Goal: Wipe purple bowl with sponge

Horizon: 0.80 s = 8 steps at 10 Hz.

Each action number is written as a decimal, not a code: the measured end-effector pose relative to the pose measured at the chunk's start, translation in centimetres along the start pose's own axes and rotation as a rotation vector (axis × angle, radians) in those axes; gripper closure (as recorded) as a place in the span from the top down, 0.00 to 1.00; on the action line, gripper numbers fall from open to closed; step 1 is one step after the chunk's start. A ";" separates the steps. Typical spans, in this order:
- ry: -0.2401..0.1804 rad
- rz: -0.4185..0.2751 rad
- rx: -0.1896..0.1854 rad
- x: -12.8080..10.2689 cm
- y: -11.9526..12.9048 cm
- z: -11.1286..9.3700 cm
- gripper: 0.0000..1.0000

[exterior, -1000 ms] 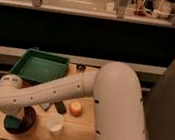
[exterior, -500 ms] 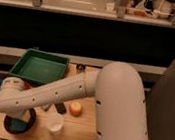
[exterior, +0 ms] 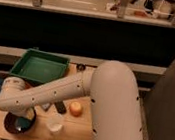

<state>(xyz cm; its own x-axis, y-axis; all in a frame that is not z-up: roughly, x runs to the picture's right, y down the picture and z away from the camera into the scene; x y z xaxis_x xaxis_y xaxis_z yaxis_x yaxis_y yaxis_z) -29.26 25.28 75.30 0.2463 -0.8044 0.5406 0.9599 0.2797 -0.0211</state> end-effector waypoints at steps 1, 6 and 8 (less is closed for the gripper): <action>0.010 0.010 0.004 0.6 -0.6 0.1 0.00; 0.013 0.017 0.078 0.9 -3.6 -0.9 0.00; -0.020 0.004 0.098 0.3 -4.1 -0.9 0.00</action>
<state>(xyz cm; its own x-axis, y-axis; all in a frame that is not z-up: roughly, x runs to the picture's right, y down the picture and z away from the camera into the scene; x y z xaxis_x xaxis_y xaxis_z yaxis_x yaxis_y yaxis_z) -32.98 23.45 74.79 0.2461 -0.7932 0.5571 0.9410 0.3332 0.0587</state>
